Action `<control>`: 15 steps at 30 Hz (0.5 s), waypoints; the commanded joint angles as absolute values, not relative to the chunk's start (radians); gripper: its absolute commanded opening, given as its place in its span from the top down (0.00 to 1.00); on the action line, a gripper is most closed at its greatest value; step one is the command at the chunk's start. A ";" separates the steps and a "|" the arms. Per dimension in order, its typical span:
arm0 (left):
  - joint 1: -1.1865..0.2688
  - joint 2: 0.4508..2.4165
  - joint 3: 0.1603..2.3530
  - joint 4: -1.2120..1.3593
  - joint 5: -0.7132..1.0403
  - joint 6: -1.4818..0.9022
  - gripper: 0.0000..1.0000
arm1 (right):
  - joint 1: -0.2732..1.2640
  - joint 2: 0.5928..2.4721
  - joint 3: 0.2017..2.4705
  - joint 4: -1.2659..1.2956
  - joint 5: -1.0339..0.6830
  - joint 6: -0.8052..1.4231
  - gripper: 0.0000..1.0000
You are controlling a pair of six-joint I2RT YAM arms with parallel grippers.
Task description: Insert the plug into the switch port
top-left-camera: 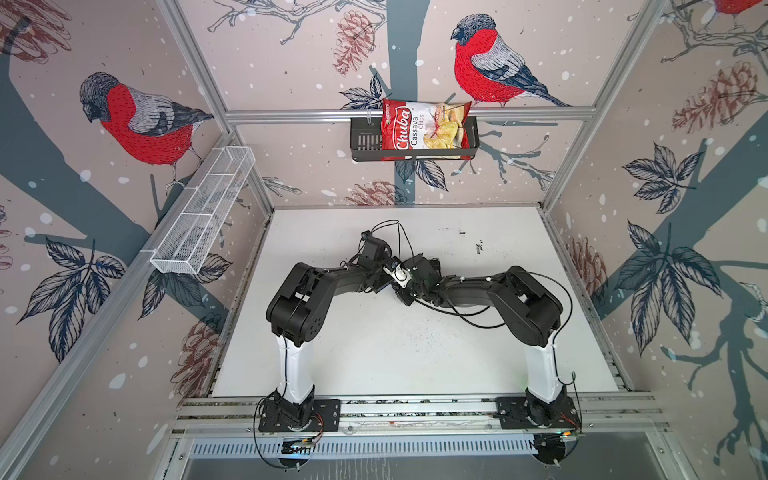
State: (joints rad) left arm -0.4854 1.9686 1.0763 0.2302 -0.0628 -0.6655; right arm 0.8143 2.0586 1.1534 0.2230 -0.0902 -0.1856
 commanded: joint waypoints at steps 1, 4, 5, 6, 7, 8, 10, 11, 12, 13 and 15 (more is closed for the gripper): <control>-0.531 1.964 1.044 -0.001 0.197 -0.695 1.00 | 0.812 2.088 1.186 0.300 0.051 -0.092 1.00; -0.540 1.959 1.023 0.014 0.207 -0.712 1.00 | 0.815 2.097 1.190 0.301 0.064 -0.069 1.00; -0.542 1.957 1.017 0.020 0.210 -0.715 1.00 | 0.813 2.097 1.187 0.307 0.066 -0.065 1.00; -0.543 1.958 1.015 0.023 0.211 -0.717 1.00 | 0.815 2.097 1.187 0.312 0.070 -0.060 1.00; -0.543 1.960 1.012 0.024 0.214 -0.722 1.00 | 0.815 2.100 1.192 0.312 0.073 -0.054 1.00; -0.547 1.962 1.008 0.027 0.217 -0.726 1.00 | 0.815 2.102 1.196 0.311 0.072 -0.051 1.00; -0.552 1.963 1.003 0.040 0.222 -0.729 1.00 | 0.816 2.107 1.201 0.317 0.068 -0.053 1.00; -0.554 1.965 1.003 0.041 0.225 -0.734 1.00 | 0.817 2.112 1.205 0.317 0.072 -0.050 1.00; -0.555 1.967 1.003 0.044 0.228 -0.735 1.00 | 0.818 2.115 1.211 0.317 0.068 -0.051 1.00; -0.558 1.969 1.003 0.044 0.229 -0.738 1.00 | 0.818 2.121 1.217 0.313 0.073 -0.049 1.00; -0.562 1.970 1.003 0.050 0.230 -0.741 1.00 | 0.819 2.129 1.230 0.310 0.079 -0.045 1.00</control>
State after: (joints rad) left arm -0.4946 1.9610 1.0218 0.3107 -0.1516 -0.7525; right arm 0.8261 2.0972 1.1988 0.2279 -0.0830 -0.1375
